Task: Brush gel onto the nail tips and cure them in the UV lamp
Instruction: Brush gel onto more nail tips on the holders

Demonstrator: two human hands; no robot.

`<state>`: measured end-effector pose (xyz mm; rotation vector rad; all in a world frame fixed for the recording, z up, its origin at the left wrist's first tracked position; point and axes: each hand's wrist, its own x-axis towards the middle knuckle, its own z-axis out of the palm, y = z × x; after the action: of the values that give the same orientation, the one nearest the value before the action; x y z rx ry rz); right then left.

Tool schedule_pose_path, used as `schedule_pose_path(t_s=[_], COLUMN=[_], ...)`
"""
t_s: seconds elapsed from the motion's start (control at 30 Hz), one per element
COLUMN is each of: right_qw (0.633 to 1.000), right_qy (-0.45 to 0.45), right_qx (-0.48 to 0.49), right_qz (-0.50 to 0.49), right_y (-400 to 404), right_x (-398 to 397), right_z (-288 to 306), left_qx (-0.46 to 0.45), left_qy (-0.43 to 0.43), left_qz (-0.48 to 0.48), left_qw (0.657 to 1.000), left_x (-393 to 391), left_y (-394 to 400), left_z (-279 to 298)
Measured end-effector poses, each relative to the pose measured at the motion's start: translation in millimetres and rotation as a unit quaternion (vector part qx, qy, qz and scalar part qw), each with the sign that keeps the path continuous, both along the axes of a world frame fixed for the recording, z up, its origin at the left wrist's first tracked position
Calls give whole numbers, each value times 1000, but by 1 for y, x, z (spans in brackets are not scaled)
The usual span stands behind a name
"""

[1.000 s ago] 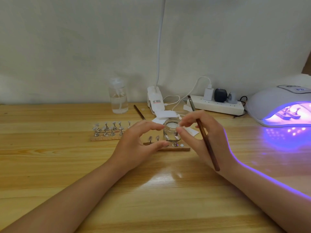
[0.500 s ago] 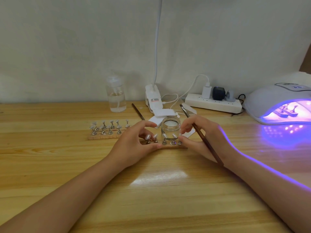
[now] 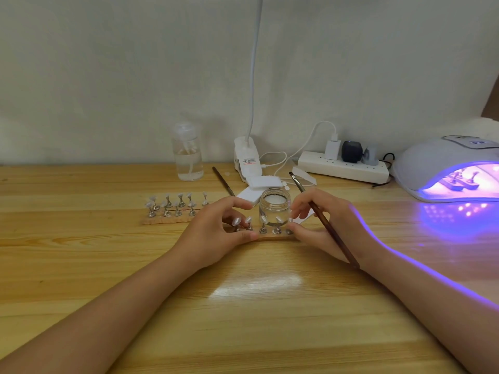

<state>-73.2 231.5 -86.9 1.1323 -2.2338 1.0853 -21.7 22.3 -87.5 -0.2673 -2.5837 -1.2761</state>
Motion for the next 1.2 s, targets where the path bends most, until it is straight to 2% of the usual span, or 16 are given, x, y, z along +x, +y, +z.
schedule_pose_path(t_s=[0.17,0.33,0.6,0.9,1.2], right_qw=[1000,997,990,991,990], right_qy=[9,38,-13,-3,-31], right_qx=[5,-56,-129,-120,-118], right_qz=[0,-32,-53,-52,-63], right_y=[0,-3,-6,-7,-8], right_x=[0,1,-2,-3,1], right_z=[0,-1,-2,-3,0], left_qx=[-36,-83,-152,-142,-137], left_qy=[-25,-52,9,67,112], left_qz=[-12,-17,44,60,36], left_qw=[999,995,987,986,984], left_x=[0,1,3,2,5], left_y=[-6,-5,25,33,37], left_z=[5,12,13,4,2])
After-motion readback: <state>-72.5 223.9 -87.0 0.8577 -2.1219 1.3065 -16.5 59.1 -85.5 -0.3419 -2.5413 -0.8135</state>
